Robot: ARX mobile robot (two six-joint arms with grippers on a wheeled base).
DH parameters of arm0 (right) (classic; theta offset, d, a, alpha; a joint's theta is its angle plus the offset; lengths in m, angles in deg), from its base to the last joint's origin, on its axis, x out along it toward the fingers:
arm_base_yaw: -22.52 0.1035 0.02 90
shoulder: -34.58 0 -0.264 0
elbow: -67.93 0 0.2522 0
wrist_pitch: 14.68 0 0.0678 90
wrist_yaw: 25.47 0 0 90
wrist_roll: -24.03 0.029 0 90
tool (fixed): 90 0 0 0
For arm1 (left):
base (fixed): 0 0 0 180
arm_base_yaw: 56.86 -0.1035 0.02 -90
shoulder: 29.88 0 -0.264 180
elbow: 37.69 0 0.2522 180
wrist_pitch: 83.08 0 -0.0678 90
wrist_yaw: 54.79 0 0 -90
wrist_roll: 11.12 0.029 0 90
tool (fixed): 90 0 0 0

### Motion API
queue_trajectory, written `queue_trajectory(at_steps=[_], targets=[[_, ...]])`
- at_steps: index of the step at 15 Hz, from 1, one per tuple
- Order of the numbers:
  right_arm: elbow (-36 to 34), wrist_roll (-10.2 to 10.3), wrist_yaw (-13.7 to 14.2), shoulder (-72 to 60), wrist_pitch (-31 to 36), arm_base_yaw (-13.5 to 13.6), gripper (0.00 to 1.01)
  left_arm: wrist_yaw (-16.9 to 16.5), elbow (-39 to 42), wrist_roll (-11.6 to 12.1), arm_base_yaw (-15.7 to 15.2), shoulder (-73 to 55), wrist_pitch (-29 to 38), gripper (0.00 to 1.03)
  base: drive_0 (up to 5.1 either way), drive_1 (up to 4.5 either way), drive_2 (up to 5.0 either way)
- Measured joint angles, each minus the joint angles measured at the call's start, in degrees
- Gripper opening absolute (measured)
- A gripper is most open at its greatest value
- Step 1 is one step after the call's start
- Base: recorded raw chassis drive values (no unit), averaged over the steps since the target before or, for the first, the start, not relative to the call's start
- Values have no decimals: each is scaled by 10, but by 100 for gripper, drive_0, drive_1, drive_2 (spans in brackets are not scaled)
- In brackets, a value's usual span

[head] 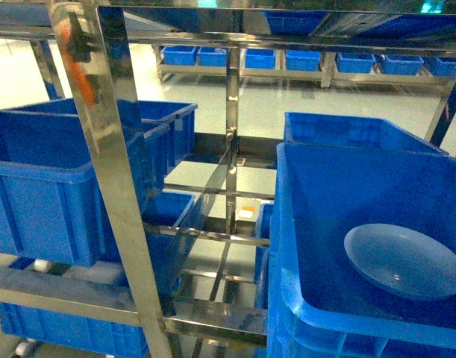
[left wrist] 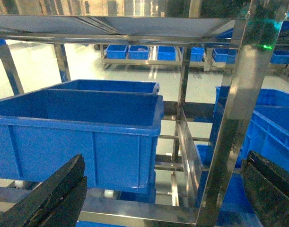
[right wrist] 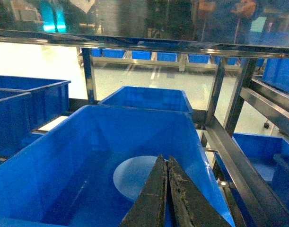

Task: Place blue tray on left shelf second layer neatly

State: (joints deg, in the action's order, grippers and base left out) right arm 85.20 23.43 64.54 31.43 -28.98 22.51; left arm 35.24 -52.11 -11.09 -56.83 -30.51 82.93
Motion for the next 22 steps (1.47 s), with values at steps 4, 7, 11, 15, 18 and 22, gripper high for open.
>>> queue_trajectory(at_steps=[4, 7, 11, 15, 18, 22], targets=[[-26, 2, 0, 28, -2, 0, 2, 2, 0, 0, 0, 0, 0, 98, 0, 0, 0], [-26, 2, 0, 28, 3, 0, 21, 1, 0, 0, 0, 0, 0, 98, 0, 0, 0], [-26, 2, 0, 28, 3, 0, 41, 0, 0, 0, 0, 0, 0, 98, 0, 0, 0], [-26, 2, 0, 28, 3, 0, 59, 0, 0, 0, 0, 0, 0, 98, 0, 0, 0], [-26, 2, 0, 28, 3, 0, 96, 0, 0, 0, 0, 0, 0, 98, 0, 0, 0], [-26, 2, 0, 28, 3, 0, 98, 0, 0, 0, 0, 0, 0, 98, 0, 0, 0]])
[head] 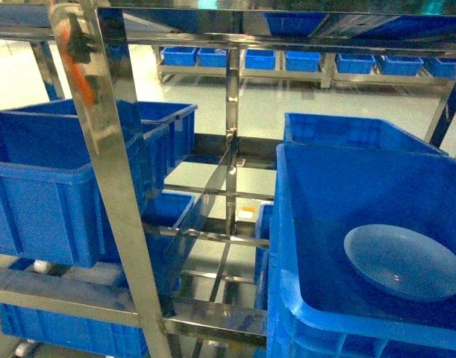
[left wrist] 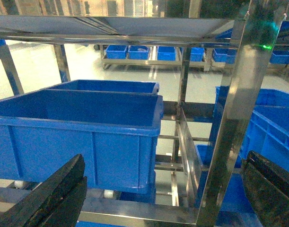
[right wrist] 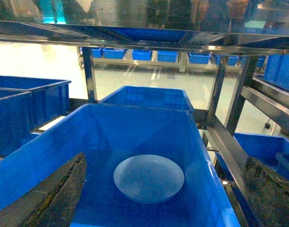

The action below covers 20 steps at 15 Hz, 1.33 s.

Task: Place blue tray on left shelf second layer neatly

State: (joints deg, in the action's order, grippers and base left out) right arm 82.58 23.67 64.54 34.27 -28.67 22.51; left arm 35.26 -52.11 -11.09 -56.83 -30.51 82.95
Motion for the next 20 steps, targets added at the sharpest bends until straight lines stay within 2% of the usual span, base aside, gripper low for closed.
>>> queue_trajectory(at_steps=[1, 2, 14, 15, 16, 18, 19, 20], targets=[[0, 2, 2, 0, -4, 2, 98, 0, 0, 0, 0, 0, 0, 98, 0, 0, 0], [0, 1, 33, -1, -14, 38, 98, 0, 0, 0, 0, 0, 0, 98, 0, 0, 0], [0, 1, 35, -1, -14, 38, 98, 0, 0, 0, 0, 0, 0, 98, 0, 0, 0], [0, 2, 31, 0, -11, 35, 97, 0, 0, 0, 0, 0, 0, 98, 0, 0, 0], [0, 2, 2, 0, 4, 5, 85, 0, 0, 0, 0, 0, 0, 98, 0, 0, 0], [0, 3, 1, 0, 1, -2, 59, 0, 0, 0, 0, 0, 0, 98, 0, 0, 0], [0, 3, 1, 0, 0, -1, 60, 0, 0, 0, 0, 0, 0, 98, 0, 0, 0], [0, 3, 1, 0, 0, 0, 73, 0, 0, 0, 0, 0, 0, 98, 0, 0, 0]])
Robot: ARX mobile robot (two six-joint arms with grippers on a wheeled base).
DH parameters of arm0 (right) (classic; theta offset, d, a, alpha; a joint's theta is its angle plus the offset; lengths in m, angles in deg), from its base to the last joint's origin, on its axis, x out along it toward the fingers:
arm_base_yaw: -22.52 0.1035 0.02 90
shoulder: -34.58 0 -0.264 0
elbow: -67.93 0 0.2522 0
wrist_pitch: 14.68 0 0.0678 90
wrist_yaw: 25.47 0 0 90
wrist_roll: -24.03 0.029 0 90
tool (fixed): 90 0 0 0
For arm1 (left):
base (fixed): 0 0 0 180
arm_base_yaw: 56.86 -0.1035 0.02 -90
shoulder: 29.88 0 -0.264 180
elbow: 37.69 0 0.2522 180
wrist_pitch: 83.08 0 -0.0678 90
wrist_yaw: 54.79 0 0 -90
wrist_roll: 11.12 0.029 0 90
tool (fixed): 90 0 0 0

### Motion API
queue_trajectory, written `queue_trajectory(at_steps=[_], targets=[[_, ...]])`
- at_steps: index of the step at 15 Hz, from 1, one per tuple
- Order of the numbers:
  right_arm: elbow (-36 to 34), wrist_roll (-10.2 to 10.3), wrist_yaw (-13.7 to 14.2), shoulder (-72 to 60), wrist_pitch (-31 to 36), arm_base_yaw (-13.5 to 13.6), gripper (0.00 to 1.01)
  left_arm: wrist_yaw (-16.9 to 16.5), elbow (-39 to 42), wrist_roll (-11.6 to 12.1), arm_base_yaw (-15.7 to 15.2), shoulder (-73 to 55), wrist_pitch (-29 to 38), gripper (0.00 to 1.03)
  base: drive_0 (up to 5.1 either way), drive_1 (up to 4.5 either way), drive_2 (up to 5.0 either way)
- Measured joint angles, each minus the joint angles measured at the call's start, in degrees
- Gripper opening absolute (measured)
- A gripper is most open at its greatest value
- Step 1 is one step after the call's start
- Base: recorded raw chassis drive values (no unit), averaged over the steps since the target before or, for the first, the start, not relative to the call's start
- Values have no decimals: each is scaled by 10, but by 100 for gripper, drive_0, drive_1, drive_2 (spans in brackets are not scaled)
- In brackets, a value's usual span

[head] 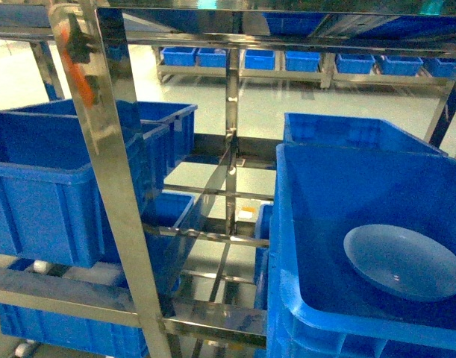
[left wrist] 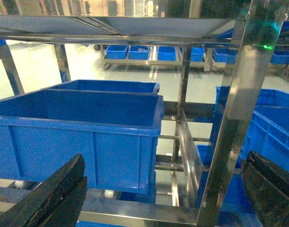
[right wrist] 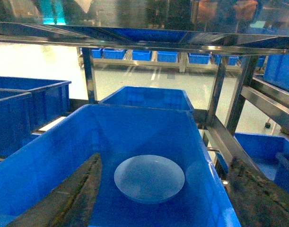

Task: Place blue tray on left shelf second layer neatly

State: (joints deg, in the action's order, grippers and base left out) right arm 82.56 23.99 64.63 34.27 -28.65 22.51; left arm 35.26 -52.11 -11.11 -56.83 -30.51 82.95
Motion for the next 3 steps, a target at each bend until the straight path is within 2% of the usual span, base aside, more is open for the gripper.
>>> queue_trajectory(at_steps=[2, 3], targets=[[0, 0, 0, 0, 0, 0, 99, 0, 0, 0, 0, 0, 0, 98, 0, 0, 0], [0, 0, 0, 0, 0, 0, 98, 0, 0, 0, 0, 0, 0, 98, 0, 0, 0]])
